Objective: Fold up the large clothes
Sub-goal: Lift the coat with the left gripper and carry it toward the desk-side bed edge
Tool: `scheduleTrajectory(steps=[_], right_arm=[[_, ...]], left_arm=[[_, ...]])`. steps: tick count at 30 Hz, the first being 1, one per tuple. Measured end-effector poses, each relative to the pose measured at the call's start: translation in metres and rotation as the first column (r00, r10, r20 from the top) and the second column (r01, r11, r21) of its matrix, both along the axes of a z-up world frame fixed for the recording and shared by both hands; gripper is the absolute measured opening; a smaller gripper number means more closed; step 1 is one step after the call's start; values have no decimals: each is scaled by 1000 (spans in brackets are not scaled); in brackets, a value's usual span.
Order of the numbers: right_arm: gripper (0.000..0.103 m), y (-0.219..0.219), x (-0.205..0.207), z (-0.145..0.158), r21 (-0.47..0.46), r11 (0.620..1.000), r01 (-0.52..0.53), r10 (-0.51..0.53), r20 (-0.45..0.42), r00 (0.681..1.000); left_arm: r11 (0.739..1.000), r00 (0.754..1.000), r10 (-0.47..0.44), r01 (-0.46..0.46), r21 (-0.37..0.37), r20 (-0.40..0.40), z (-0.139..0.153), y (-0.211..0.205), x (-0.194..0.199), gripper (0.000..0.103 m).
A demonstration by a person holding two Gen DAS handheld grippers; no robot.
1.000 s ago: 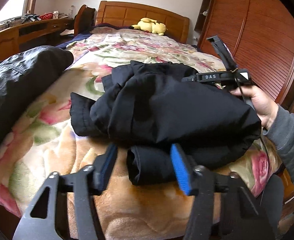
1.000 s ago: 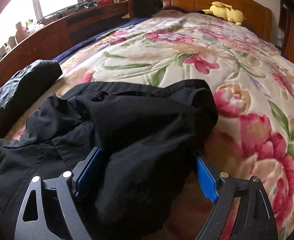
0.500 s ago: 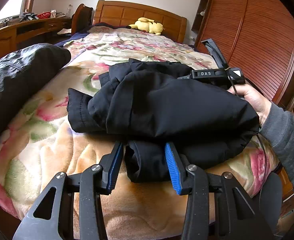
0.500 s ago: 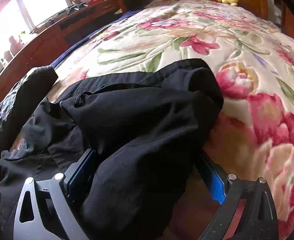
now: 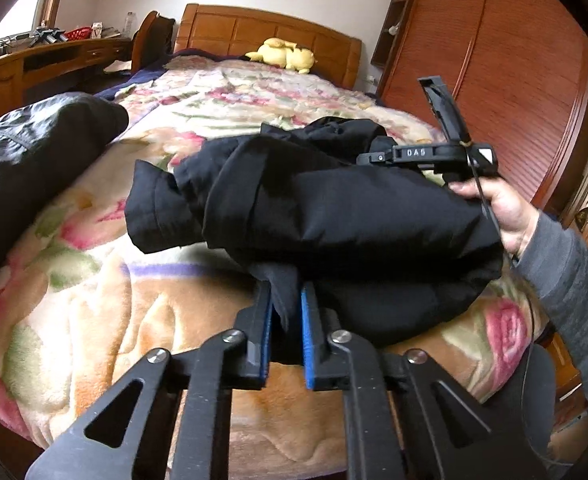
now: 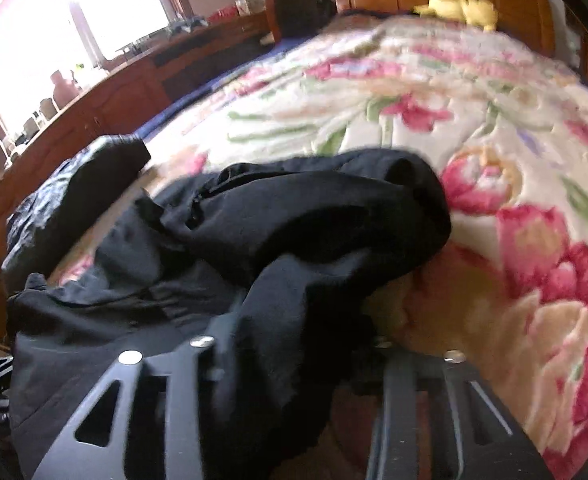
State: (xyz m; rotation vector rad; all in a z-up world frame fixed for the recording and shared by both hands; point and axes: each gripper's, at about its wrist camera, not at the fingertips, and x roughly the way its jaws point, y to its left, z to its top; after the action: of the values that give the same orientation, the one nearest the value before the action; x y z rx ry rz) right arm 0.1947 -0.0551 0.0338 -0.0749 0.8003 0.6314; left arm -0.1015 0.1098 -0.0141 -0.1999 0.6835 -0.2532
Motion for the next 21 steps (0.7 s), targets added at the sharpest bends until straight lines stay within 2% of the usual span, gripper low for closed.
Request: scheduleTrajectory(steps=[7,15,21], right_arm=[[21,10,-47,45,-18,1000,12,-8,225,974],[19,33,-66,85,-11,1000,-4,7,306,952],[19,66,-70,109,2,999,-38,35,356,934]], left_arm=[[1000,994,25,-24,-3,104,27,5,-10,8],[998,974,50,-58,30,219,67,36,-7,8],[990,952,55,-92,110,300,108,76,-1,8]])
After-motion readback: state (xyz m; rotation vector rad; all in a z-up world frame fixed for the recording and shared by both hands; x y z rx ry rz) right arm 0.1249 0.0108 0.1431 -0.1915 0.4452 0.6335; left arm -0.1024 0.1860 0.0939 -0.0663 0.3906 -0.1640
